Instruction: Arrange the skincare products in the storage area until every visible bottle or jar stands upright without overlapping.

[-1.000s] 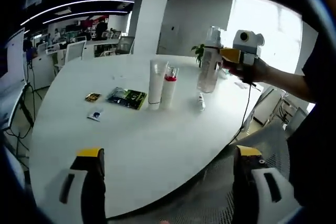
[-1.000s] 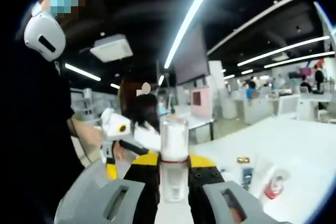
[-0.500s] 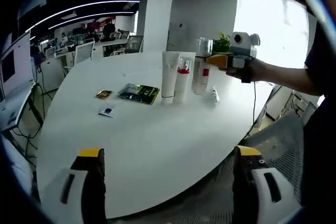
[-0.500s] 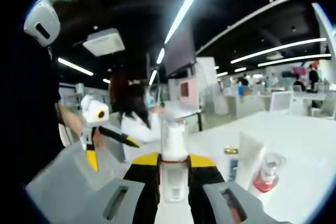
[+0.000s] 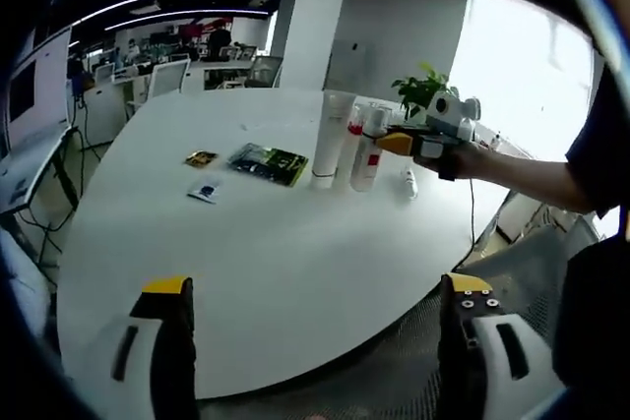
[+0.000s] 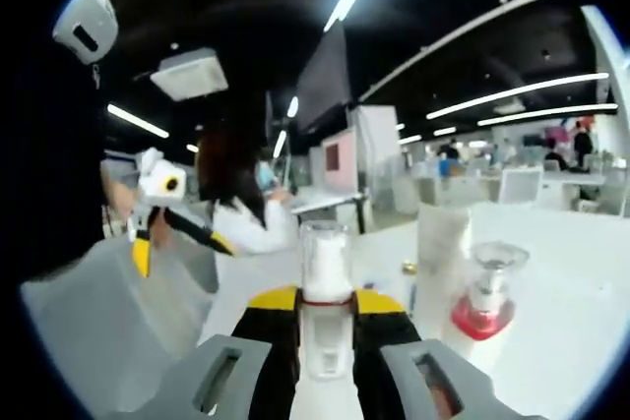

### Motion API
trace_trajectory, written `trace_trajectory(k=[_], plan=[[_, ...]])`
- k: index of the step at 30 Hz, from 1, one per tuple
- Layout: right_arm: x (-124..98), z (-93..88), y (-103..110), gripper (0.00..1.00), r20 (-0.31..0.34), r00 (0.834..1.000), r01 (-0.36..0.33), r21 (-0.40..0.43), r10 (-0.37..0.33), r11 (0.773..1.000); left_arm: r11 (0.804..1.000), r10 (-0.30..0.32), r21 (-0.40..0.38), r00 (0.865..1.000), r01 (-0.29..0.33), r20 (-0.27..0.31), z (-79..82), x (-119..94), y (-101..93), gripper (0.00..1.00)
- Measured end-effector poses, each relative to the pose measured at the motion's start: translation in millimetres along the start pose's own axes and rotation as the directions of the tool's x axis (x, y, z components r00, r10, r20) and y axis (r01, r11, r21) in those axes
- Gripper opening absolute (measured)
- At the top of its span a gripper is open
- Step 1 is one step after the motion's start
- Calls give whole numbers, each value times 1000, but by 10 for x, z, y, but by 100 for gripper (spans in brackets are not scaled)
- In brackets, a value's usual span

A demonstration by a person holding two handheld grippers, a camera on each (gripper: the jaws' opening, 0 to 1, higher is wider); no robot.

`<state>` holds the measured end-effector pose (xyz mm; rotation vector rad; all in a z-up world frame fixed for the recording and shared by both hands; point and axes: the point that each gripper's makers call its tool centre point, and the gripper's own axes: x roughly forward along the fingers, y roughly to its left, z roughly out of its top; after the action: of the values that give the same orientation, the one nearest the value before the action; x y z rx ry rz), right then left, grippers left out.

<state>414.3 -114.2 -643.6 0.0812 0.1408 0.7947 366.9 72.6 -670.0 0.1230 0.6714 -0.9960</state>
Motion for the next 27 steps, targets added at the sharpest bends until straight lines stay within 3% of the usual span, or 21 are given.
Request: trace_trajectory(k=[12, 27], plan=[[130, -400, -158, 10, -68, 998, -11, -66, 6, 998, 1000, -17, 3, 998, 17, -55, -94, 99, 4, 99], [168, -511, -245, 11, -80, 997, -13, -72, 7, 997, 999, -27, -28, 998, 25, -64, -80, 229, 54, 99]])
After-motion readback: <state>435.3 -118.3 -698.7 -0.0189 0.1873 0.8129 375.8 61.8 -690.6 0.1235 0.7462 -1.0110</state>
